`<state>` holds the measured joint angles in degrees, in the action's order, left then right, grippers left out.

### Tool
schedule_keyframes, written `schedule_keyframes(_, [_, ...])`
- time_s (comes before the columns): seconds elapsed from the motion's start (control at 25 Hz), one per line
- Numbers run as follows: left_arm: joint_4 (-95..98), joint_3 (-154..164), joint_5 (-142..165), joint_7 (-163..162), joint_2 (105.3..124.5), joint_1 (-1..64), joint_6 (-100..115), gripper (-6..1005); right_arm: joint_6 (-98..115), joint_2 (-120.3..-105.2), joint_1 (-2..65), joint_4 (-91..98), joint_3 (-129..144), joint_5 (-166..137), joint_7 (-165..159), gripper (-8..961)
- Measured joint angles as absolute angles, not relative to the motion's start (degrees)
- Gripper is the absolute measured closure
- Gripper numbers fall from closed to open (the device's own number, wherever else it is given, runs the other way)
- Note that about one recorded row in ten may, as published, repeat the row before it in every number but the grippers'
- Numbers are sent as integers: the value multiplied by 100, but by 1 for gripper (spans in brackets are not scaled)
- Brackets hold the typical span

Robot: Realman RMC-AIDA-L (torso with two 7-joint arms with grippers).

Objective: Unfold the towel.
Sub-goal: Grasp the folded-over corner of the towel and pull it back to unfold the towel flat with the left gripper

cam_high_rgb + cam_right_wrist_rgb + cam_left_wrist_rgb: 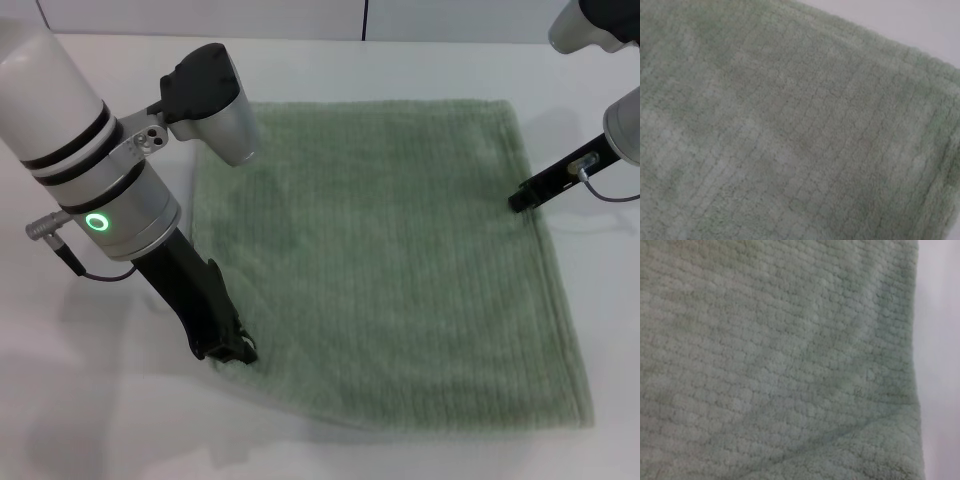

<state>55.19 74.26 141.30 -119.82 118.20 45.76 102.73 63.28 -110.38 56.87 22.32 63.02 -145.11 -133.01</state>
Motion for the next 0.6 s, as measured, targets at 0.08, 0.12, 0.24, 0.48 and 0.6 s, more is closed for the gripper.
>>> schedule_keyframes(0.08, [5519,7427,14131,-11963,11827,4577,10266,926,6328,-11042,5687,2232,6298,-14511,-13301,951])
schedule_keyframes(0.12, [5519,7428,14132,-11949,11832,4578,10261,926,6328,-11047,5687,2232,6297,-14511,-13301,951])
schedule_keyframes(0.24, [5519,7441,14131,-11937,11840,4579,10251,926,6328,-11051,5687,2232,6294,-14511,-13301,951])
schedule_keyframes(0.48, [5519,7571,14114,-11975,11852,4579,10087,926,6310,-11050,5687,2232,6308,-14511,-13301,951])
schedule_keyframes(0.6, [5519,7576,14103,-11976,11852,4579,10069,926,6291,-11050,5687,2232,6316,-14511,-13301,951])
